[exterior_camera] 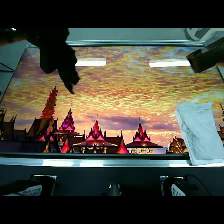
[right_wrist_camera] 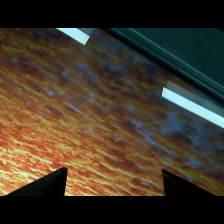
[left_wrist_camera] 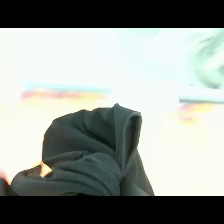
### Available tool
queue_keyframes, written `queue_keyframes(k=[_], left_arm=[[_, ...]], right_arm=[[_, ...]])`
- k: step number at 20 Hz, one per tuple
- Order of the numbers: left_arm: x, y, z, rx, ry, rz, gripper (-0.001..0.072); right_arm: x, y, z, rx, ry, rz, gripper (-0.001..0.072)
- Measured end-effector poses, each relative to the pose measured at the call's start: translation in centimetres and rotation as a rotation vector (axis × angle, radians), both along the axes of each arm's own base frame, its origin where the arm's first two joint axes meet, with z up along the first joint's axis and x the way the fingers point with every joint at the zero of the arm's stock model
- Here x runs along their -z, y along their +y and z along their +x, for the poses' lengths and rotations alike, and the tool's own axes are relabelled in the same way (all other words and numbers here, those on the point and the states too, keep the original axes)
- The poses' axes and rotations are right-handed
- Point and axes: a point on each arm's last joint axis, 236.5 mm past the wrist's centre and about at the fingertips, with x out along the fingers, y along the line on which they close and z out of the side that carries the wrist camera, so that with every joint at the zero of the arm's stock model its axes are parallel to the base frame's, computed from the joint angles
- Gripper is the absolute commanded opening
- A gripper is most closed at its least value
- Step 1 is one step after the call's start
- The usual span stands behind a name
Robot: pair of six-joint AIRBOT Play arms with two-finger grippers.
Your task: Fold the shirts.
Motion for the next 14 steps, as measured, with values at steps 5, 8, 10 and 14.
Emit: queue_keyframes(k=[5,8,10,14], left_arm=[[-3.8,-8.4,-11.2,0.274,-0.05,0.042,0.0024],[0.8,-13.8,-13.7,0.417,0.05,0.085,0.0025],[6.6,-17.3,-14.0,0.485,0.156,0.125,0.0025],[22.3,-22.2,-14.1,0.526,0.455,0.205,0.0033]], right_arm=[[-3.7,0.7,-7.6,-0.013,-0.021,0.001,0.0611],[-0.8,0.5,-10.8,-0.009,0.136,-0.021,0.0609],[1.8,-0.2,-12.1,0.007,0.257,-0.041,0.0609],[7.6,-1.1,-11.7,0.03,0.458,-0.055,0.0609]])
